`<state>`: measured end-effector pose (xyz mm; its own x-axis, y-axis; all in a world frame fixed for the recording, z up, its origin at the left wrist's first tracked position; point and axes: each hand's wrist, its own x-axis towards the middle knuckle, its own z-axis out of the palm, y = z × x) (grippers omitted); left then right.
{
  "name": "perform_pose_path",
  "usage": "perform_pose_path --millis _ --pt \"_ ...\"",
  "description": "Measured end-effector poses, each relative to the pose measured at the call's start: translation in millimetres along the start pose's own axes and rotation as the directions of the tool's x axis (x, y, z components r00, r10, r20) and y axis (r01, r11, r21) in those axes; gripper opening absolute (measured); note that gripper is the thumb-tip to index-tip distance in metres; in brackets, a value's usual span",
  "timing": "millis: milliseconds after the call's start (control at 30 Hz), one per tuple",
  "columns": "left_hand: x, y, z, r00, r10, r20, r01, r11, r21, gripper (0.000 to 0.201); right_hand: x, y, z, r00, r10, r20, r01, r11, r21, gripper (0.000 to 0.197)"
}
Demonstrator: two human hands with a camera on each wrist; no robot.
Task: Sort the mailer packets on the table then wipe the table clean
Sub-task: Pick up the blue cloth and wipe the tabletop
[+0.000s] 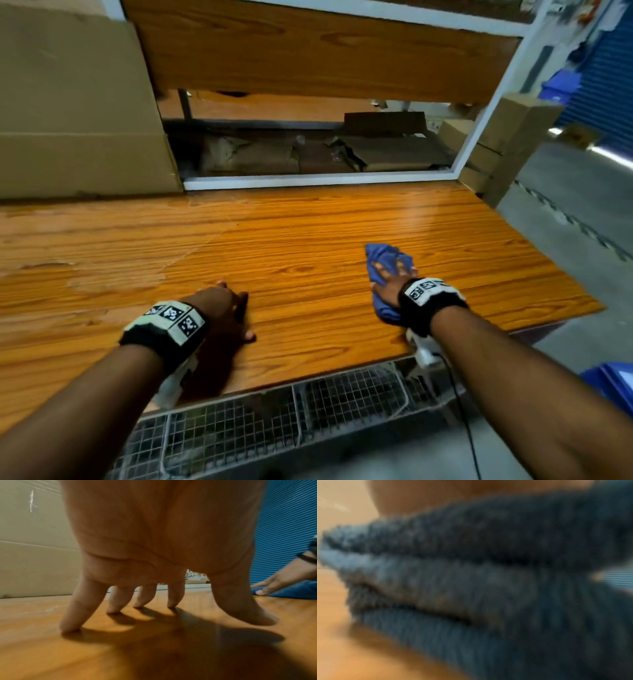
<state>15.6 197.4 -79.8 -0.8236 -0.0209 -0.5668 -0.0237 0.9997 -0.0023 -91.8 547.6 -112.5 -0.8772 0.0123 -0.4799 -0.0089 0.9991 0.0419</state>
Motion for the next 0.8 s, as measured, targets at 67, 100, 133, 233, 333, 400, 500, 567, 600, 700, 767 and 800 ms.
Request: perform_pose_path --millis 67,100,133,233,333,400,500,567,600,700,767,800 --pt "-13.5 11.8 11.7 0.998 -0.036 0.042 0.036 0.999 0.003 0.11 -3.4 -2.9 -2.4 1.0 0.011 0.022 -0.012 0.999 0.042 0.069" --pt "-17.7 15.9 14.9 0.997 -0.052 0.048 0.053 0.999 -0.014 0.111 -4.9 -17.5 -0.9 1.0 -0.012 0.028 0.01 0.999 0.048 0.068" --pt "-19.5 17.7 16.0 0.997 -0.06 0.043 0.062 0.998 -0.034 0.111 -9.0 -37.9 1.3 0.997 -0.07 0.025 0.069 0.997 0.035 0.069" --pt "-20.5 19.1 13.5 0.996 -0.074 0.06 0.077 0.995 -0.06 0.109 -37.1 -114.4 19.7 0.947 -0.322 0.001 0.322 0.945 -0.056 0.067" --pt "-19.5 18.9 13.9 0.993 -0.081 0.081 0.087 0.994 -0.068 0.108 -67.7 -153.4 28.9 0.897 -0.44 0.045 0.442 0.891 -0.103 0.063" --pt "-18.3 16.8 15.8 0.995 -0.084 0.061 0.089 0.992 -0.089 0.108 -62.2 -140.4 28.0 0.895 -0.444 0.04 0.445 0.886 -0.127 0.063" --pt "-15.0 12.8 16.8 0.996 -0.078 0.049 0.083 0.991 -0.108 0.107 -46.9 -81.3 19.3 0.95 -0.313 0.02 0.313 0.943 -0.109 0.063" --pt "-10.6 11.0 16.6 0.996 -0.074 0.045 0.078 0.991 -0.106 0.11 -41.4 -40.7 14.5 0.984 -0.178 0.001 0.178 0.983 -0.051 0.064" --pt "-8.0 9.2 16.8 0.996 -0.076 0.041 0.081 0.99 -0.114 0.113 -40.8 -28.2 13.0 0.992 -0.124 -0.007 0.123 0.992 -0.04 0.066" --pt "-7.6 8.9 15.5 0.996 -0.088 0.028 0.091 0.987 -0.132 0.111 -51.5 -39.7 22.0 0.996 -0.09 0.004 0.09 0.996 -0.014 0.068" --pt "-11.5 10.8 14.0 0.996 -0.079 0.035 0.083 0.989 -0.121 0.109 -76.8 -73.3 33.8 0.979 -0.204 0.014 0.204 0.979 -0.027 0.065" --pt "-15.6 13.0 12.8 0.996 -0.076 0.036 0.08 0.99 -0.115 0.109 -90.9 -89.6 39.9 0.963 -0.269 0.007 0.269 0.962 -0.033 0.063"
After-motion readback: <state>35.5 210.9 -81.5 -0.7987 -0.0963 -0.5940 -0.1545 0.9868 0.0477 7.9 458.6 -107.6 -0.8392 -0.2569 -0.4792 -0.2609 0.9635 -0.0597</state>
